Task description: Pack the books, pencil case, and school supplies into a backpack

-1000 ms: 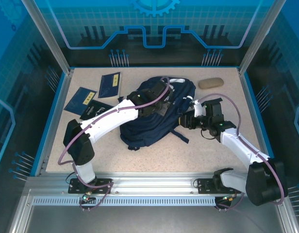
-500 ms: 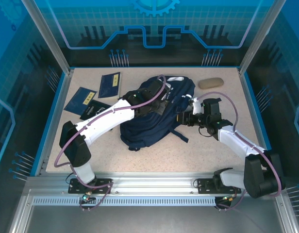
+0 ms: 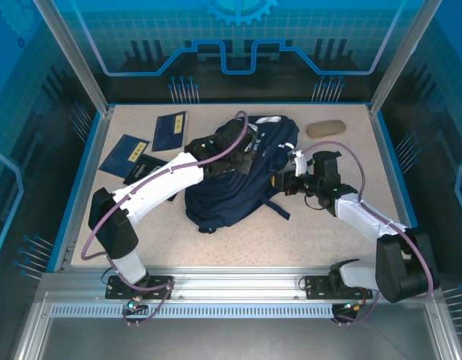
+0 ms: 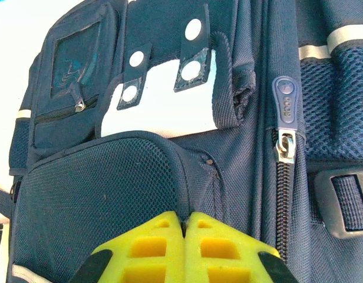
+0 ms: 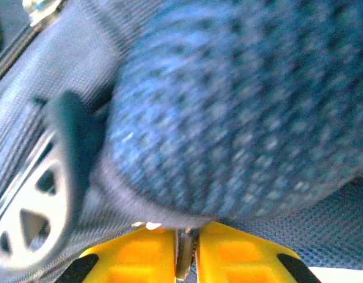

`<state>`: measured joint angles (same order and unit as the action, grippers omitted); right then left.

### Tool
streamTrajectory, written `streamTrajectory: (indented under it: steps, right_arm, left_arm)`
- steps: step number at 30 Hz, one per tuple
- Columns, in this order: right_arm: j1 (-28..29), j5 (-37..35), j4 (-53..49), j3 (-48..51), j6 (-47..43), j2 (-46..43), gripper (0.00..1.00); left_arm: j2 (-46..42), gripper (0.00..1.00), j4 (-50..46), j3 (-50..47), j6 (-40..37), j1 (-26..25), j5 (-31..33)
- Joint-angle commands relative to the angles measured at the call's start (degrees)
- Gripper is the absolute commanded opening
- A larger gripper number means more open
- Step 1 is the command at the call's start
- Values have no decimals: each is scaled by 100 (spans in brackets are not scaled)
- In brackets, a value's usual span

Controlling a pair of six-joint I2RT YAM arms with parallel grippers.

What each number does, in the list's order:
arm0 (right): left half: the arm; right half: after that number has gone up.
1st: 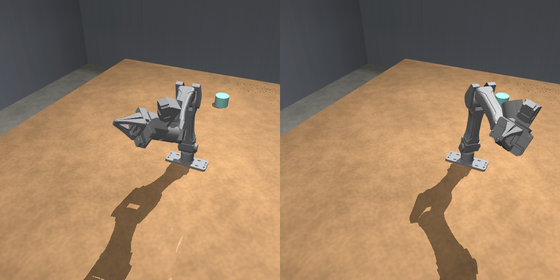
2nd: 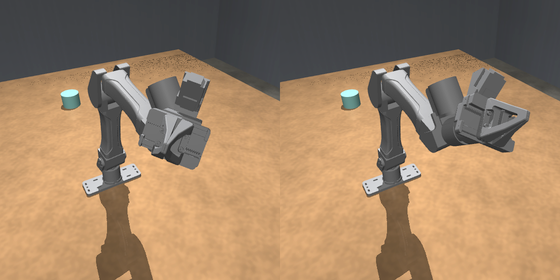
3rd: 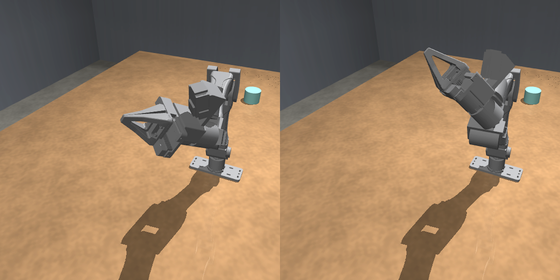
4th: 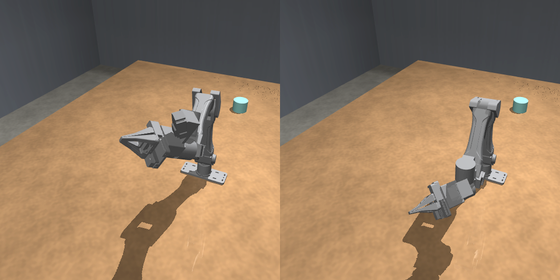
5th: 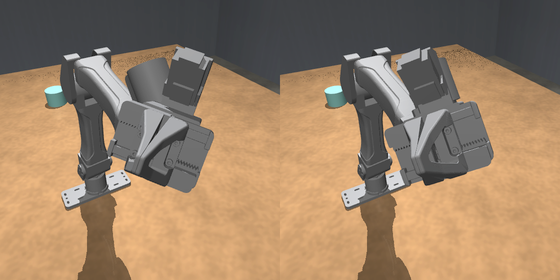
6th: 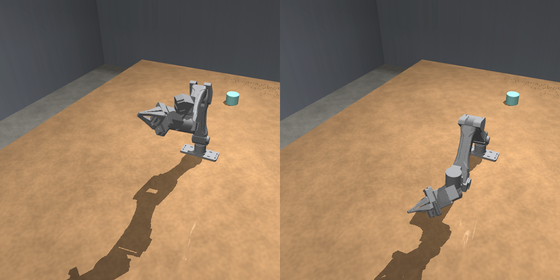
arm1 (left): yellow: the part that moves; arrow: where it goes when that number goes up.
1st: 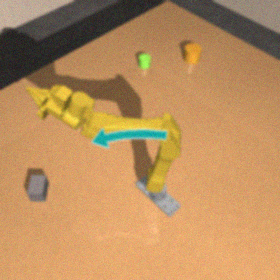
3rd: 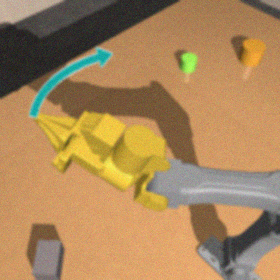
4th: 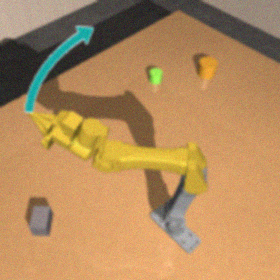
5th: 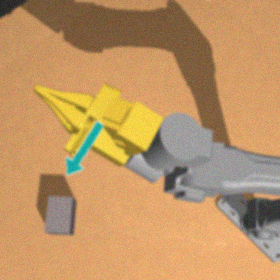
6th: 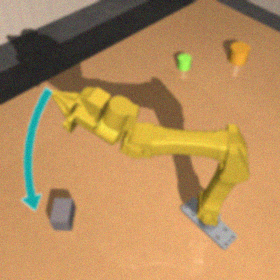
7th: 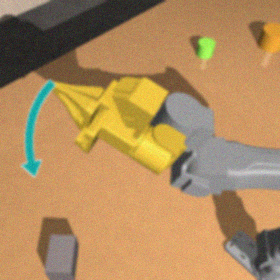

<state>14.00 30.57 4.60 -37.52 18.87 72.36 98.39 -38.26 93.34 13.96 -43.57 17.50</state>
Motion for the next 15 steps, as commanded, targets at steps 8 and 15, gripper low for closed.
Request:
streamTrajectory:
  steps: [8, 15]
  right_arm:
    - [901, -117, -160, 246, -396, -578, 9]
    - [1105, -503, -547, 215, -575, -712, 13]
  left_arm:
    - [-85, 0, 785, 6, 758, 125, -84]
    - [92, 0, 891, 74, 959, 138, -126]
